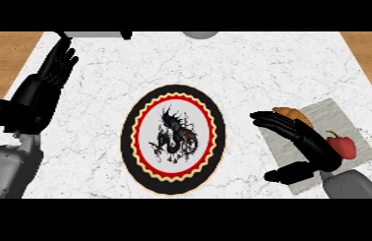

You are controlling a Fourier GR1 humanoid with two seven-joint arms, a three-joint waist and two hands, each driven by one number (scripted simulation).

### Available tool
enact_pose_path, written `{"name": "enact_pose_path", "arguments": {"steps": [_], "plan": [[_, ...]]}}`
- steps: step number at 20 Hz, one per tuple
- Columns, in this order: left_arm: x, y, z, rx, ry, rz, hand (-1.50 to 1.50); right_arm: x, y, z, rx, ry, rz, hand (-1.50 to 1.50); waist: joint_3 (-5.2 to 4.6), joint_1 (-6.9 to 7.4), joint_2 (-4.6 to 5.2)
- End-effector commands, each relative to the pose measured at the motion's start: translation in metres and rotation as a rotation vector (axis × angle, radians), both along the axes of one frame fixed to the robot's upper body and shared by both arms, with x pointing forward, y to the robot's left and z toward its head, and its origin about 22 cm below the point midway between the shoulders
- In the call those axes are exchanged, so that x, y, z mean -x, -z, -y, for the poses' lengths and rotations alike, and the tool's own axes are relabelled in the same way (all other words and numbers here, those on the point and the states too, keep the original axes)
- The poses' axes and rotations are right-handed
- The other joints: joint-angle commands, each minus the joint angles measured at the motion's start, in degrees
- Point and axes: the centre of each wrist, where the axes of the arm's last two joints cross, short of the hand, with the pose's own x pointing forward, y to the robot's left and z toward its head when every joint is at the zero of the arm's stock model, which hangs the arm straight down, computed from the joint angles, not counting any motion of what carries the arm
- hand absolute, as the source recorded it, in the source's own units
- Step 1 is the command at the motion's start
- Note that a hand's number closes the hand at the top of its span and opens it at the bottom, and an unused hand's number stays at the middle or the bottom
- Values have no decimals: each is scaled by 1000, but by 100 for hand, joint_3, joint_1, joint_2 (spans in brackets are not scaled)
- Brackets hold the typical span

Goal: Pick the croissant from the placemat and place it in the plate

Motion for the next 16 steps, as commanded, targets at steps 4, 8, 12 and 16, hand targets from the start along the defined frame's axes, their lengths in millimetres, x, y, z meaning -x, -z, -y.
{"name": "enact_pose_path", "arguments": {"steps": [4,8,12,16], "plan": [[2,11,1,-6,0,-3,0,-5,-57,13,420,143,73,-150,-25,-88,-38],[1,-2,-4,-12,-10,-3,0,-13,-98,19,724,246,29,-150,-36,-33,-54],[4,13,-10,-6,-20,-1,0,-4,-108,15,974,246,-72,-150,-32,-16,-23],[2,-15,-14,6,-12,1,0,4,-121,-9,1085,245,-147,-150,-14,23,-28]]}}
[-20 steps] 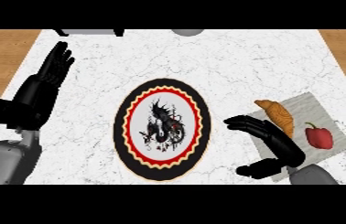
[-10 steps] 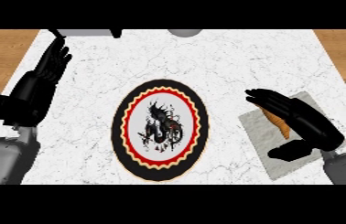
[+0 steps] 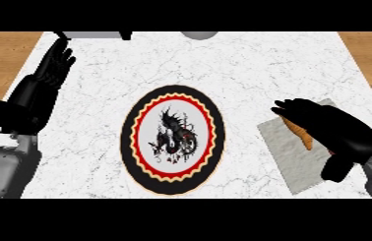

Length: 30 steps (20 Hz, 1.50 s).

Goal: Pick the croissant from the placemat and place it in the plate

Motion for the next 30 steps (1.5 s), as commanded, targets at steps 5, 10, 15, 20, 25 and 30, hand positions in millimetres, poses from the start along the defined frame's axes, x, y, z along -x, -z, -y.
{"name": "enact_pose_path", "arguments": {"steps": [5,10,15,20,25,30], "plan": [[7,-3,4,-11,6,34,0,4,16,-27,179,83,-49,-150,19,52,26],[-5,-5,-1,10,-7,16,0,-21,13,-13,221,136,26,-150,20,42,36],[12,15,16,-7,13,8,0,-32,44,-9,310,180,-19,-150,21,82,37],[14,-10,20,13,20,9,0,-49,64,21,323,212,-10,-150,25,117,41],[0,0,9,6,11,-3,0,-45,94,5,331,190,-34,-150,21,60,39],[-11,10,13,-4,5,15,0,-48,99,8,366,217,-72,-150,19,25,38]]}}
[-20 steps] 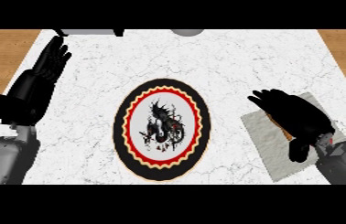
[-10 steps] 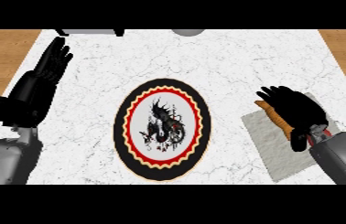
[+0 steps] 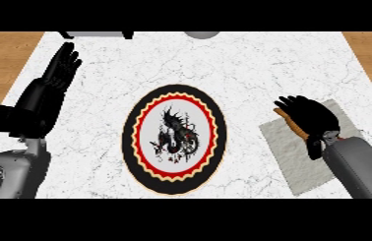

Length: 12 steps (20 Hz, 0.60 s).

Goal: Pick the croissant from the placemat and place it in the plate

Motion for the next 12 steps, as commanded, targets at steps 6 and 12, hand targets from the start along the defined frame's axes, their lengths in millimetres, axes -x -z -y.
{"name": "enact_pose_path", "arguments": {"steps": [6,12], "plan": [[-5,2,-5,10,-8,7,0,-2,31,24,98,7,2,-150,0,1,4],[1,-15,-18,2,11,-1,0,1,53,-6,-64,-120,214,150,7,70,10]]}}
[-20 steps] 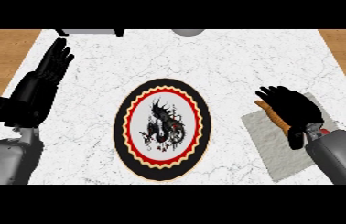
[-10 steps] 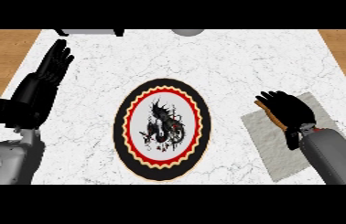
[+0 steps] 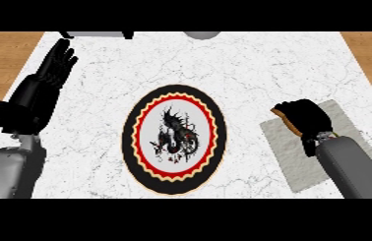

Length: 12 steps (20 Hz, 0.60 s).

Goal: Pick the croissant from the placemat and place it in the plate

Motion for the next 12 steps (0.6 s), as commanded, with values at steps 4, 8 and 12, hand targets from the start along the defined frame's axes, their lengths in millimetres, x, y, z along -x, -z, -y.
{"name": "enact_pose_path", "arguments": {"steps": [4,8,12], "plan": [[14,8,-19,-5,-102,-30,0,47,43,10,-86,491,58,150,25,-693,-188],[22,16,-41,-16,-202,-68,0,91,68,47,-98,899,13,150,-1,-1513,-379],[29,15,-55,-30,-245,-73,0,115,69,27,-130,1037,159,150,-41,-1523,-433]]}}
